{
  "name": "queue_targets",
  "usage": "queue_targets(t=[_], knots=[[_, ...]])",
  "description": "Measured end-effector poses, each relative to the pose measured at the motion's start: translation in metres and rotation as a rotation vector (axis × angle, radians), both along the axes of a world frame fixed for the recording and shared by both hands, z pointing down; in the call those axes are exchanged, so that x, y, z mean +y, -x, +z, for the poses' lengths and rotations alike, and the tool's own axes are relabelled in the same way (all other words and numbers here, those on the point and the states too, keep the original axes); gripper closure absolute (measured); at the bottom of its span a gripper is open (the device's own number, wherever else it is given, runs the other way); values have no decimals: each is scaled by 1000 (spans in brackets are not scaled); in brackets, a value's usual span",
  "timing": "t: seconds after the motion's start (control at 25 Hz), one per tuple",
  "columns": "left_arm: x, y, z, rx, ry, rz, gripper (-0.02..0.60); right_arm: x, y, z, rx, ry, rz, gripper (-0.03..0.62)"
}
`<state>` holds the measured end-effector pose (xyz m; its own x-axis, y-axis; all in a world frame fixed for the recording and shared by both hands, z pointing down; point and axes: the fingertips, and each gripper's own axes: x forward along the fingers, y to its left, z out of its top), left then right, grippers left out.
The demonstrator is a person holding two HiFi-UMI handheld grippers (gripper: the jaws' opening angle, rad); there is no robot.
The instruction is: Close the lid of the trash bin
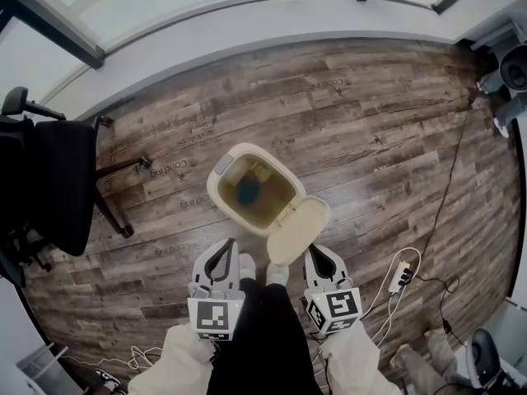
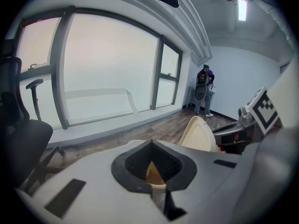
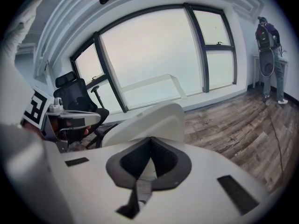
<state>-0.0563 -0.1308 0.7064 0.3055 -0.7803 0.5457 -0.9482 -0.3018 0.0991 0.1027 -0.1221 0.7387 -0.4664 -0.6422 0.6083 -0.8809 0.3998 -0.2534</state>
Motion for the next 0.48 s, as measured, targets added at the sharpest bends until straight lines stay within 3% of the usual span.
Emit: queue_targets(t=[0.48], knots=[[-9,32,12,17,13,-64,575,-32,47,6,-4,-7,-69,571]])
